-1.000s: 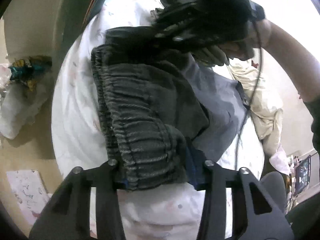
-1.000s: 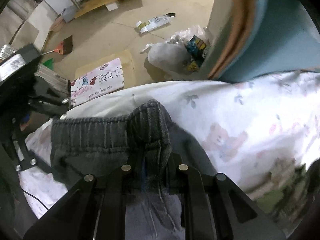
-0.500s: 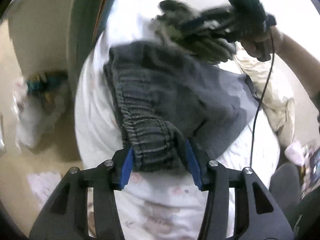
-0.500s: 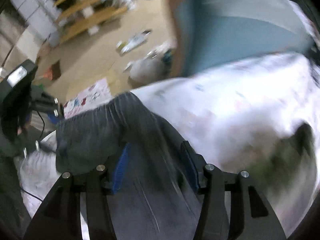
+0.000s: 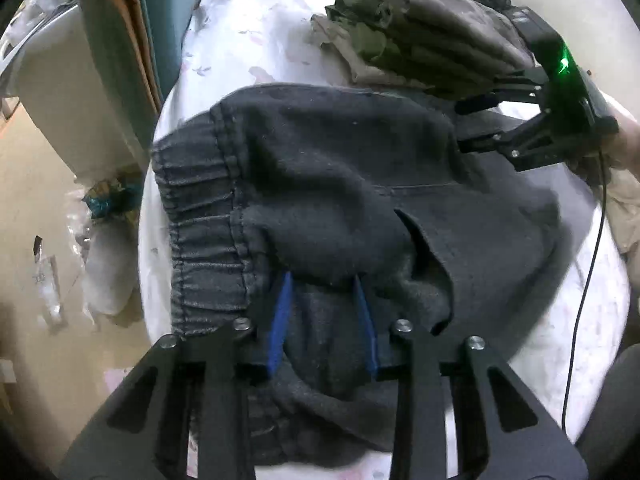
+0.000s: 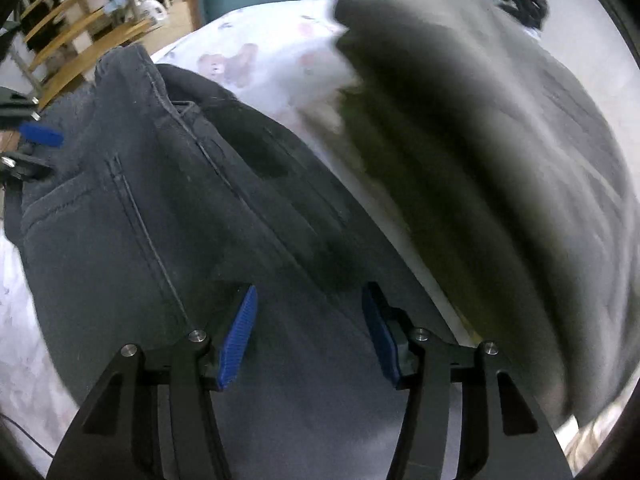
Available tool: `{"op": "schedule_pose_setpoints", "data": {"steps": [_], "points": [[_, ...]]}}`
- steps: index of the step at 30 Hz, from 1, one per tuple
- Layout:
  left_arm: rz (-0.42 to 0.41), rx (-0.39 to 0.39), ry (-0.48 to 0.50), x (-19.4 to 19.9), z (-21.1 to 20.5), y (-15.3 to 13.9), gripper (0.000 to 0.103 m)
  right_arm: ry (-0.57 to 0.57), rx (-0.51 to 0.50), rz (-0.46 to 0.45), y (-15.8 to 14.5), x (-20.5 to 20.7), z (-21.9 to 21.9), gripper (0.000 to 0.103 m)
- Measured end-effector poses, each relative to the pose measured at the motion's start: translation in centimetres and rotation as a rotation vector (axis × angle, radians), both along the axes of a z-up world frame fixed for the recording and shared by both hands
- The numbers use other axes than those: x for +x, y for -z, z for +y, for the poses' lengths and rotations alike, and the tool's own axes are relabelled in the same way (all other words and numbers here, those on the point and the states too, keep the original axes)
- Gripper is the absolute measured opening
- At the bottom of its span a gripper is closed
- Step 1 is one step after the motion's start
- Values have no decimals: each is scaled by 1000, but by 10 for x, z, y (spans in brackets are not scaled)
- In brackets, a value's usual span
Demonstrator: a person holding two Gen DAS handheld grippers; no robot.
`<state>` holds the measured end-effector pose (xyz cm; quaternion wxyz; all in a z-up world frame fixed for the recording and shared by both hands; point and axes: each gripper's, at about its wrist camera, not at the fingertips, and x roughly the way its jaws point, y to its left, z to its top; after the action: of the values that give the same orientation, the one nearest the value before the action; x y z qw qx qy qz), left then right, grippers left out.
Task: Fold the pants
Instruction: 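Open the right tool to release the cuff while the left tool holds the waistband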
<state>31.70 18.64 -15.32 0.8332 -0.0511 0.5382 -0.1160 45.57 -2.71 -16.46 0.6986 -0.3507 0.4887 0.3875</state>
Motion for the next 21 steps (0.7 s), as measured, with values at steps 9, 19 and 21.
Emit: {"op": "schedule_pose_setpoints", "data": {"steps": [9, 19, 21], "points": [[-28, -57, -44, -7, 6, -6, 29, -53, 69, 33, -22, -2, -6, 5], [-49, -3, -73, -3, 5, 0, 30, 96, -16, -122, 12, 11, 13, 6], [-52, 27, -55, -4, 1, -2, 30, 117, -20, -148, 17, 4, 14, 8]]}}
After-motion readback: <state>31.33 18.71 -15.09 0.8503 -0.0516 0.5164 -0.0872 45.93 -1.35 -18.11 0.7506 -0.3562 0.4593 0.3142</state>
